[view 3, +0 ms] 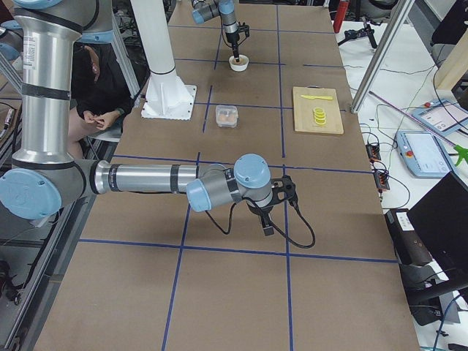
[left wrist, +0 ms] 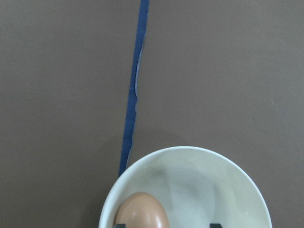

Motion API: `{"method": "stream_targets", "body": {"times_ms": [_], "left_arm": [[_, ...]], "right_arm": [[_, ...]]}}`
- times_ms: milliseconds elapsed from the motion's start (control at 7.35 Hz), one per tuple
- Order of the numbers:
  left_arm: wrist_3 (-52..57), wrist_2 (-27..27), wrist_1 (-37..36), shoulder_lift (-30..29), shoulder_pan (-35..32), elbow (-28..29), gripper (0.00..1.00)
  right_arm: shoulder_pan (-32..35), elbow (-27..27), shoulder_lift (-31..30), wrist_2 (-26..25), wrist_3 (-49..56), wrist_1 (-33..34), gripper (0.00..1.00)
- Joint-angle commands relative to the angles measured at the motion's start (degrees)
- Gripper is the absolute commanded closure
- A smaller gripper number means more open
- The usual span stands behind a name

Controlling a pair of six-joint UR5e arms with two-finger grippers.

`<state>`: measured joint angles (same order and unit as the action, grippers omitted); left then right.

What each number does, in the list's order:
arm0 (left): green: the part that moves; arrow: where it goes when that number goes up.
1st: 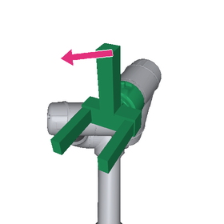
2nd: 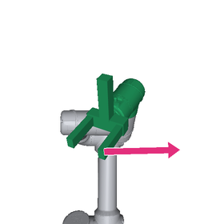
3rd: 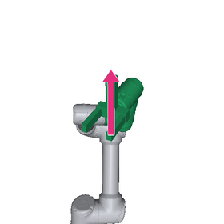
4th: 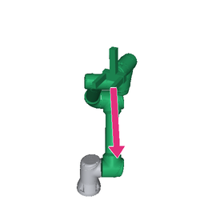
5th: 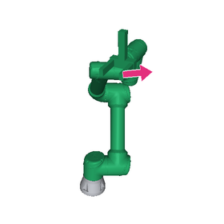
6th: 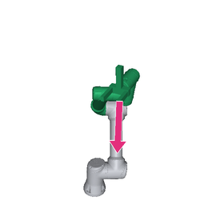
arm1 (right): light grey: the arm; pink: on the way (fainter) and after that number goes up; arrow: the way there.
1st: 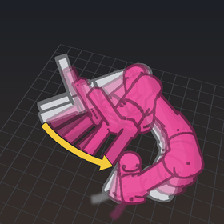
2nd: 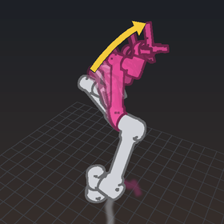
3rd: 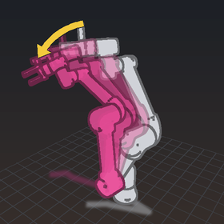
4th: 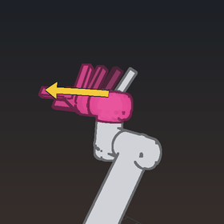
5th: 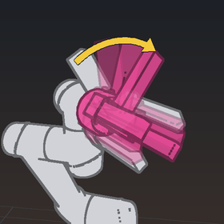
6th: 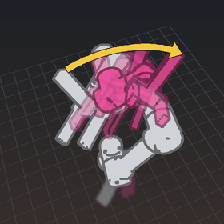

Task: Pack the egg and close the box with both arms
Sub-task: 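Close the left gripper on the brown egg and lift it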

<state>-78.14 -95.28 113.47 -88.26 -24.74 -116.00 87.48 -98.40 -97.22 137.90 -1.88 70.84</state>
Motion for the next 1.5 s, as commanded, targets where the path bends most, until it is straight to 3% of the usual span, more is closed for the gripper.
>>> {"method": "stream_targets", "body": {"times_ms": [0, 816, 952, 1088, 1361], "left_arm": [[0.1, 0.0, 0.0, -0.2, 0.3, 0.7, 0.33], [0.7, 0.0, -0.1, -3.8, 0.2, 4.1, 0.34], [0.7, 0.0, -0.1, -3.8, 0.0, 3.8, 0.82], [2.4, 0.0, 0.0, -3.8, -0.2, 3.7, 1.00], [11.0, 0.0, 0.0, -3.6, -2.9, 1.7, 1.00]], "right_arm": [[0.1, 0.1, -0.1, 0.0, 0.0, 0.0, 0.00], [0.0, 0.1, 0.0, 0.0, 0.0, 0.0, 0.00], [0.0, 0.1, 0.0, 0.0, 0.0, 0.0, 0.00], [0.1, 0.0, 0.0, 0.1, 0.0, 0.0, 0.00], [0.1, 0.1, 0.0, 0.0, -0.1, 0.0, 0.00]]}}
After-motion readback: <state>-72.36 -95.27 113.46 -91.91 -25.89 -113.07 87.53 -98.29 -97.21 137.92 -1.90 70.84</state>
